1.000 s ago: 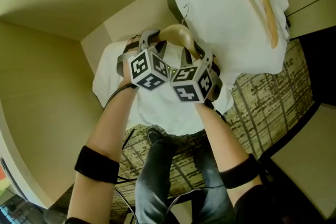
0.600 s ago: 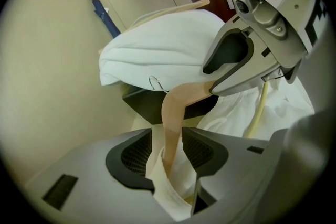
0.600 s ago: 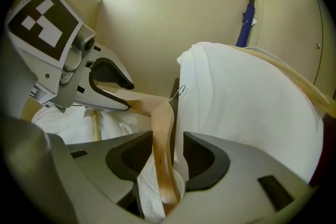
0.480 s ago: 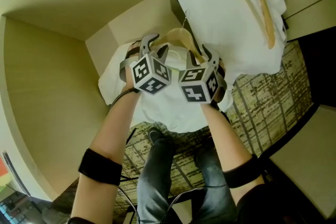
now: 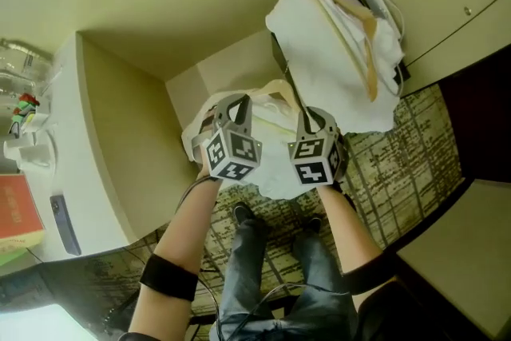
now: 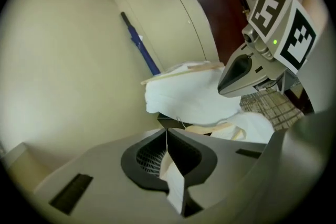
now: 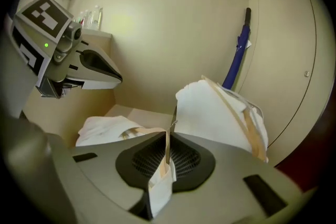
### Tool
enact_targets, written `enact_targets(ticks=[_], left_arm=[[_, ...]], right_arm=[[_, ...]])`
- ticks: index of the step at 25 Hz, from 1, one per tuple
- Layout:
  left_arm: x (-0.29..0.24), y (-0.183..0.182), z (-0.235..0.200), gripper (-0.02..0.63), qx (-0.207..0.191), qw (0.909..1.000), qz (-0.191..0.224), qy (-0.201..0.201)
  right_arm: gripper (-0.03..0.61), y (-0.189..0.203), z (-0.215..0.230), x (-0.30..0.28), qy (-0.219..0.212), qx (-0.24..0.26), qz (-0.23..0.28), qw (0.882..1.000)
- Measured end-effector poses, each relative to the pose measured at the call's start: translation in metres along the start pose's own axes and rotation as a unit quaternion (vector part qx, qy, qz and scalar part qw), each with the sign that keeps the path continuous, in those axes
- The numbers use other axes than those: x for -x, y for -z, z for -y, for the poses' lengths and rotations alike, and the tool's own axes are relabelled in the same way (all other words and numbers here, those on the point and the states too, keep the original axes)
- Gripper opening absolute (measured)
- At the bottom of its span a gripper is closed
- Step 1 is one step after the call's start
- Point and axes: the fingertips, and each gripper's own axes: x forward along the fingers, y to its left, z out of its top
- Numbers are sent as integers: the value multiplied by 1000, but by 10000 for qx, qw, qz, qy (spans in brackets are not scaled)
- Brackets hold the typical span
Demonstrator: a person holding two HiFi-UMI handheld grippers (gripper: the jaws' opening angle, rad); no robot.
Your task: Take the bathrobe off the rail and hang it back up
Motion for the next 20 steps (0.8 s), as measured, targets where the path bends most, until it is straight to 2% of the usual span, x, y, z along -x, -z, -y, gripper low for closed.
enact_targets(ticks=[5, 10, 16, 20], left_arm=[[94, -56, -26, 0, 710, 9968, 225, -306], [196, -105, -47, 0, 1364, 9867, 529, -702], [304, -135, -71, 0, 2214, 9646, 890, -1124], [362, -140, -77, 0, 2665, 9478, 1067, -1386]], right_arm=[[18, -73, 11, 83, -441, -62, 609, 9971], [18, -126, 21, 166, -814, -186, 1147, 9899], [20, -170, 32, 253, -1216, -375, 1635, 9783], [20, -184, 29, 302, -1413, -290, 1874, 9716]])
